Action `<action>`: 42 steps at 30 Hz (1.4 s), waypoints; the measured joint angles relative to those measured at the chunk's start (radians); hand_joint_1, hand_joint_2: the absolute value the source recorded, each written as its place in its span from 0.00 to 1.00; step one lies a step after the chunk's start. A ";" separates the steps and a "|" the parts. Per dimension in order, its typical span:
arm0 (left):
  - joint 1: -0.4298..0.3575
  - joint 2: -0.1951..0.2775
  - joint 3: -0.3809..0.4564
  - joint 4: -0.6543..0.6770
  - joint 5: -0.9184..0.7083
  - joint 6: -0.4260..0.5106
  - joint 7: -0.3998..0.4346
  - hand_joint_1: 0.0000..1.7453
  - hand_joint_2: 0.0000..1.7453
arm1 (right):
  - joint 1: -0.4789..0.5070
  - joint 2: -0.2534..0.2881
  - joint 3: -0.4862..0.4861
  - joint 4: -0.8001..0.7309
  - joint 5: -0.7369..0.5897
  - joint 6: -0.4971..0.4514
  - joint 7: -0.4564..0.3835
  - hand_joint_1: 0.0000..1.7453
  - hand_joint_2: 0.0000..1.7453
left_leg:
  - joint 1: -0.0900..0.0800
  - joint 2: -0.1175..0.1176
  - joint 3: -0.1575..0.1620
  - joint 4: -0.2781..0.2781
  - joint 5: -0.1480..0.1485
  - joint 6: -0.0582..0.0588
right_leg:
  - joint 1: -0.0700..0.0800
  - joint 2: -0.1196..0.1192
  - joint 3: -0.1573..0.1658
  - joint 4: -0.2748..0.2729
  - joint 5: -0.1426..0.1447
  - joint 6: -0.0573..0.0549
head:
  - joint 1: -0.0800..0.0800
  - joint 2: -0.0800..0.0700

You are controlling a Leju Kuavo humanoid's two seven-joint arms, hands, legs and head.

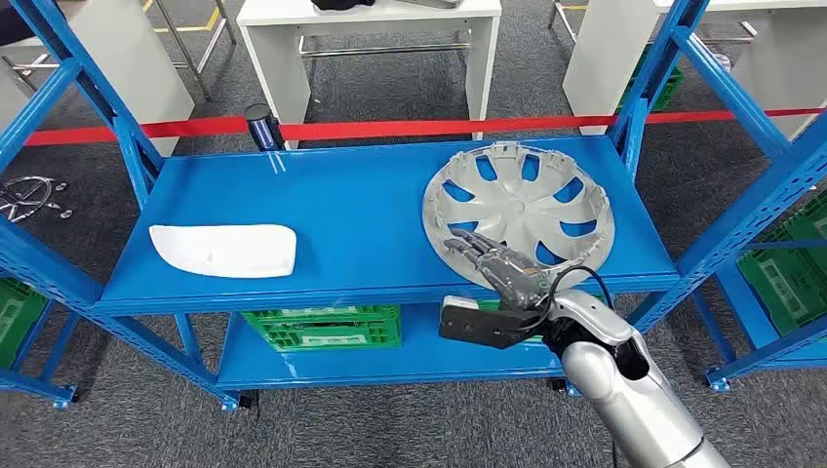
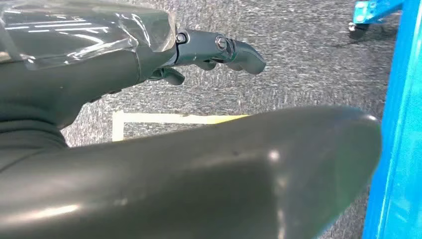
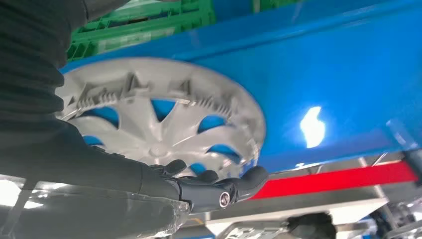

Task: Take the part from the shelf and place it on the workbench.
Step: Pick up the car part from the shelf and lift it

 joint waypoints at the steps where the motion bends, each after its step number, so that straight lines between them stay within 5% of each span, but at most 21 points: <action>1: 0.000 0.003 -0.001 0.004 0.000 0.001 -0.001 0.00 0.00 | -0.003 0.002 -0.002 0.008 0.003 0.002 0.000 0.00 1.00 | 0.001 0.000 -0.018 0.039 -0.019 -0.003 | 0.000 0.000 0.000 0.000 0.000 -0.002 | 0.000 0.000; 4: 0.000 0.016 -0.003 0.028 -0.002 0.006 -0.005 0.00 0.00 | -0.014 0.012 -0.010 0.049 0.013 0.012 0.002 0.00 1.00 | 0.005 0.000 -0.093 0.190 -0.071 -0.009 | 0.003 -0.001 -0.001 0.001 0.000 -0.005 | -0.001 0.000; 5: 0.000 0.020 -0.004 0.037 -0.002 0.008 -0.006 0.00 0.00 | -0.016 0.015 -0.012 0.064 0.018 0.017 0.002 0.00 1.00 | 0.006 0.000 -0.101 0.202 -0.064 -0.008 | 0.004 -0.001 -0.001 0.001 0.000 -0.005 | -0.001 0.000; 9: -0.003 0.045 -0.010 0.074 -0.004 0.026 -0.017 0.00 0.00 | -0.032 0.022 -0.017 0.113 0.038 0.049 0.003 0.00 1.00 | 0.000 0.000 0.003 -0.019 0.043 0.015 | 0.009 0.003 -0.001 0.000 -0.001 -0.004 | -0.001 0.000; 14: -0.004 0.071 -0.019 0.114 -0.007 0.041 -0.023 0.00 0.00 | -0.051 0.024 -0.019 0.177 0.062 0.059 0.004 0.00 1.00 | -0.006 0.002 0.039 -0.088 0.055 0.034 | 0.008 0.002 -0.010 0.006 -0.006 0.014 | 0.000 0.000; 16: -0.005 0.073 -0.023 0.123 -0.008 0.041 -0.024 0.00 0.00 | -0.056 0.023 -0.019 0.190 0.062 0.059 0.004 0.00 1.00 | -0.002 0.004 0.049 -0.102 0.064 0.044 | 0.009 0.000 -0.045 0.077 -0.041 0.012 | 0.002 0.000; 18: -0.006 0.075 -0.025 0.132 -0.008 0.041 -0.024 0.00 0.00 | -0.058 0.022 -0.019 0.205 0.063 0.059 0.005 0.00 1.00 | -0.004 0.004 0.048 -0.103 0.066 0.047 | 0.009 0.000 -0.111 0.209 -0.091 0.007 | 0.002 0.000; 20: -0.005 0.077 -0.025 0.139 -0.008 0.041 -0.024 0.00 0.00 | -0.055 0.022 -0.018 0.218 0.063 0.060 0.005 0.00 1.00 | -0.004 0.003 0.048 -0.102 0.065 0.048 | 0.008 -0.001 -0.150 0.280 -0.103 0.015 | 0.002 0.000; 21: -0.004 0.077 -0.025 0.143 -0.009 0.041 -0.024 0.00 0.00 | -0.055 0.022 -0.019 0.222 0.064 0.060 0.005 0.00 1.00 | -0.003 0.002 0.048 -0.101 0.064 0.047 | 0.007 -0.001 -0.142 0.257 -0.087 0.023 | 0.002 0.000; 23: -0.004 0.077 -0.026 0.147 -0.011 0.041 -0.024 0.00 0.00 | -0.060 0.022 -0.019 0.229 0.072 0.059 0.008 0.00 1.00 | -0.003 0.001 0.047 -0.094 0.061 0.041 | 0.003 -0.004 -0.080 0.124 -0.033 0.038 | 0.003 0.000; 25: -0.005 0.080 -0.027 0.150 -0.012 0.042 -0.024 0.00 0.00 | -0.068 0.022 -0.019 0.241 0.089 0.054 0.015 0.00 1.00 | -0.007 0.000 0.041 -0.081 0.053 0.031 | 0.003 -0.005 -0.029 0.020 0.002 0.033 | 0.001 0.000; 30: -0.004 0.087 -0.030 0.158 -0.013 0.047 -0.024 0.00 0.00 | -0.074 0.027 -0.033 0.286 0.151 0.018 0.039 0.00 1.00 | -0.002 0.001 0.022 -0.047 0.030 0.007 | 0.003 -0.003 -0.019 0.001 0.015 -0.001 | -0.004 0.000; 33: -0.005 0.094 -0.034 0.167 -0.013 0.056 -0.025 0.00 0.00 | -0.078 0.036 -0.047 0.311 0.182 0.002 0.047 0.00 1.00 | 0.005 0.002 -0.058 0.126 -0.060 -0.010 | 0.001 -0.003 -0.019 0.000 0.017 -0.008 | -0.010 0.000; 35: -0.004 0.095 -0.036 0.172 -0.013 0.056 -0.025 0.00 0.00 | -0.078 0.040 -0.054 0.328 0.196 -0.003 0.049 0.00 1.00 | 0.007 0.002 -0.098 0.209 -0.082 -0.014 | 0.002 -0.003 -0.020 0.000 0.017 -0.008 | -0.010 0.000; 37: -0.004 0.096 -0.038 0.174 -0.013 0.056 -0.025 0.00 0.00 | -0.078 0.042 -0.063 0.340 0.207 -0.005 0.052 0.00 1.00 | 0.007 0.003 -0.067 0.146 -0.036 -0.009 | 0.003 -0.003 -0.019 0.000 0.017 -0.008 | -0.011 0.000; 39: -0.004 0.098 -0.042 0.174 -0.013 0.056 -0.025 0.00 0.00 | -0.079 0.045 -0.072 0.346 0.222 -0.006 0.057 0.00 1.00 | 0.004 0.003 0.006 0.005 0.020 0.004 | 0.006 -0.002 -0.017 0.000 0.017 -0.006 | -0.010 0.000; 42: -0.005 0.103 -0.050 0.174 -0.013 0.056 -0.023 0.00 0.00 | -0.082 0.051 -0.082 0.362 0.265 -0.007 0.070 0.00 1.00 | -0.006 0.004 0.045 -0.073 0.032 0.018 | 0.008 -0.002 -0.020 -0.002 0.019 0.004 | -0.010 0.000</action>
